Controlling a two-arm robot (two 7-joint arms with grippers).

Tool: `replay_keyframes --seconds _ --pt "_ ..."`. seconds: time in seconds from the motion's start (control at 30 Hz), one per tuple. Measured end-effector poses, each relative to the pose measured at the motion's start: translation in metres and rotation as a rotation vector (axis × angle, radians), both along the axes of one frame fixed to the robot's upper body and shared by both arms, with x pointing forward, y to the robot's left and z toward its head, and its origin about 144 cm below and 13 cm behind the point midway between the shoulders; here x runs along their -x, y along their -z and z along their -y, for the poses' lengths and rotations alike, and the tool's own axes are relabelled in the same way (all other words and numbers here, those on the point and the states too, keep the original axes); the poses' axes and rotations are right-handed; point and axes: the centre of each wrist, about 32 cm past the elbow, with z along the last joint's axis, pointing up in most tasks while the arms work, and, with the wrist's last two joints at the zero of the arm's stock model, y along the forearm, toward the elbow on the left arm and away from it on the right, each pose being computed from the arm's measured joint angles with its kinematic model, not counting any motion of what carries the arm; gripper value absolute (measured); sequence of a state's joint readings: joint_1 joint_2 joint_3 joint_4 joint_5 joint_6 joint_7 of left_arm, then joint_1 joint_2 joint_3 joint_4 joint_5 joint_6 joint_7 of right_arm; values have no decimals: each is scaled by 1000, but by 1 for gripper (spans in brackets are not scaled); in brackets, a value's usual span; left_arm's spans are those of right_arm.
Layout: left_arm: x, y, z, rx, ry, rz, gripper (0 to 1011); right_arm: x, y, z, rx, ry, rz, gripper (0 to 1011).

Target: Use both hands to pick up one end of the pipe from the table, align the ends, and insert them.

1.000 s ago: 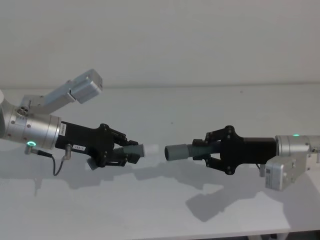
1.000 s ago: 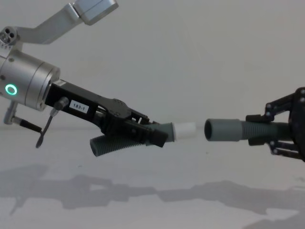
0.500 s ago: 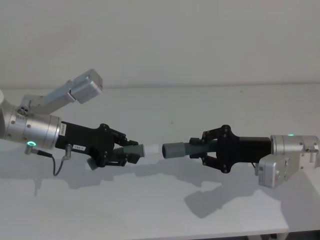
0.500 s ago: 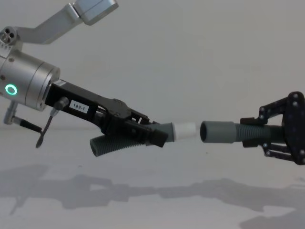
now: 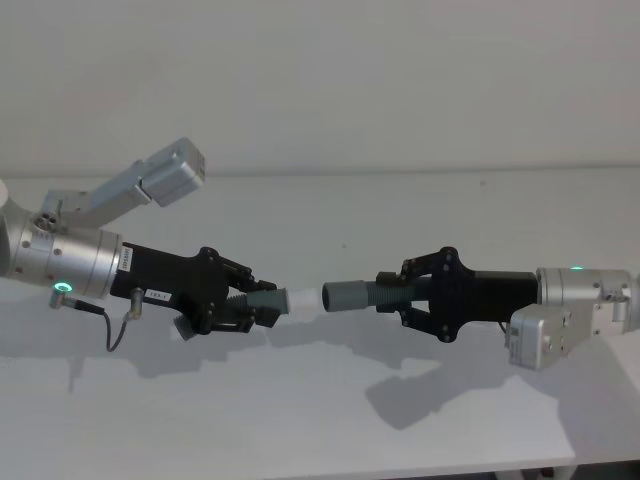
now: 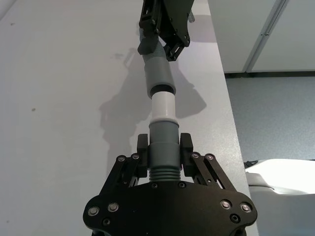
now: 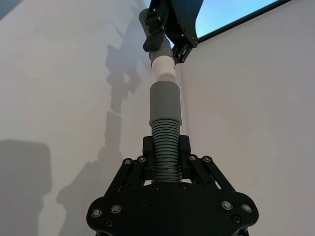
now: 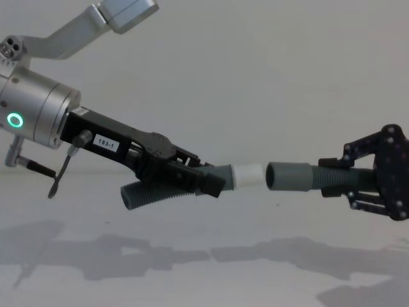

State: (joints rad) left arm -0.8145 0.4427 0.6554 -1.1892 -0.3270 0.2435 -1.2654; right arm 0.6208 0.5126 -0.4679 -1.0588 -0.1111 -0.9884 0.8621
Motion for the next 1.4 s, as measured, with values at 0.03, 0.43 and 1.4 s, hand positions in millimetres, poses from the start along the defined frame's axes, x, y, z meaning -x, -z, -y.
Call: replay_keyframes --seconds 0.03,0.43,1.4 --pt "0 0 0 0 0 0 357 -1 0 0 -1 1 0 267" --pt "0 0 0 0 0 0 357 -4 -1 -6 -10 -4 -1 267" --pt "0 0 0 0 0 0 357 -3 -2 -5 -13 -17 -19 267"
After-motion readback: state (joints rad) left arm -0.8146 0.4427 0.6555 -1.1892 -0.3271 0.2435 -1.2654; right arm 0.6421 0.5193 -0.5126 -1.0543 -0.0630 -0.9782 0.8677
